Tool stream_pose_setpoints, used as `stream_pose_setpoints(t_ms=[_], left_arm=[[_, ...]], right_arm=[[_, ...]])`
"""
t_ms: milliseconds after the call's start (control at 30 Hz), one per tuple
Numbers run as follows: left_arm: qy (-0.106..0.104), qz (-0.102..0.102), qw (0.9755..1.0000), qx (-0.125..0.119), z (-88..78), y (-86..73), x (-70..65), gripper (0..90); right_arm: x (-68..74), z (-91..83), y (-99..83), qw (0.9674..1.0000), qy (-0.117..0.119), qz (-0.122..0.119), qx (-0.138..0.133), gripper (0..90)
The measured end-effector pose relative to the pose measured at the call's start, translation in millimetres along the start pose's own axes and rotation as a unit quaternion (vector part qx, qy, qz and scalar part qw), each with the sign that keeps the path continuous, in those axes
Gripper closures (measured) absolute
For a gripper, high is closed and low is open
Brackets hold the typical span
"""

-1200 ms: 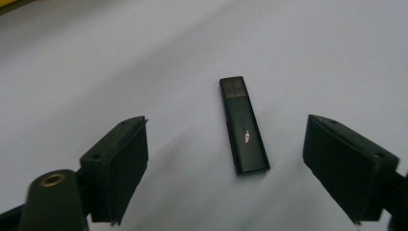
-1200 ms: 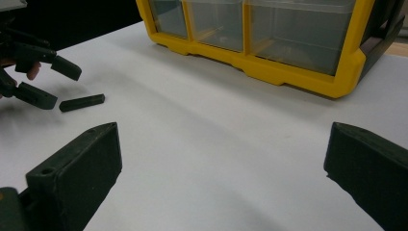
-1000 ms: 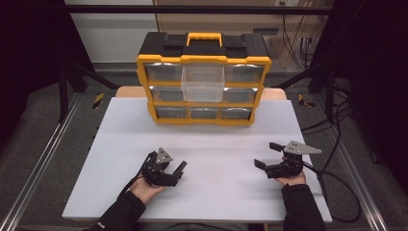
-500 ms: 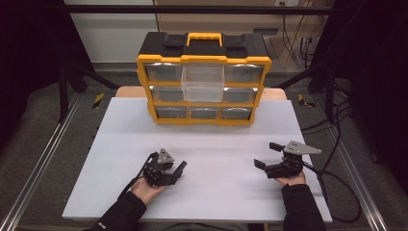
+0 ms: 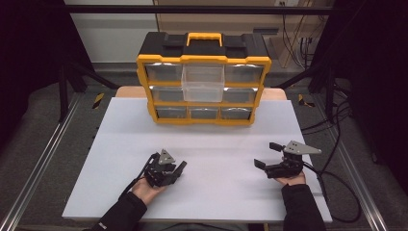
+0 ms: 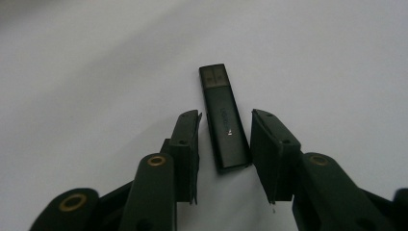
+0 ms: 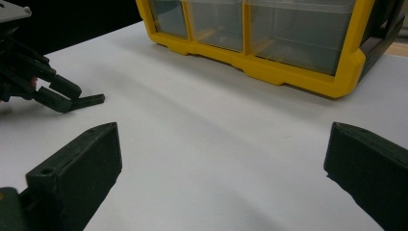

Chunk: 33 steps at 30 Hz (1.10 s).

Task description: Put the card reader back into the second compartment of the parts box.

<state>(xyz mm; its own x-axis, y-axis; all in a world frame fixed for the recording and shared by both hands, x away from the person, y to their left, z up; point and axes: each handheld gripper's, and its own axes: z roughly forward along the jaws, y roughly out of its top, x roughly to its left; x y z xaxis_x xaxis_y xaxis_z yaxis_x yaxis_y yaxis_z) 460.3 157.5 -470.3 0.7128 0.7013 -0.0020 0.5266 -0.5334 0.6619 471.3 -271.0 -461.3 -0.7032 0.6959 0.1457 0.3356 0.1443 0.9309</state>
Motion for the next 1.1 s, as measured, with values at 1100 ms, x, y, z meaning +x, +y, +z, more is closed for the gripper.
stream_pose_setpoints(t_ms=[1100], left_arm=[[-0.008,-0.007,0.9999,0.001,0.5,0.8,3.6,71.7]], right_arm=[[0.1,0.1,0.0,1.0,0.0,0.001,0.0,0.2]])
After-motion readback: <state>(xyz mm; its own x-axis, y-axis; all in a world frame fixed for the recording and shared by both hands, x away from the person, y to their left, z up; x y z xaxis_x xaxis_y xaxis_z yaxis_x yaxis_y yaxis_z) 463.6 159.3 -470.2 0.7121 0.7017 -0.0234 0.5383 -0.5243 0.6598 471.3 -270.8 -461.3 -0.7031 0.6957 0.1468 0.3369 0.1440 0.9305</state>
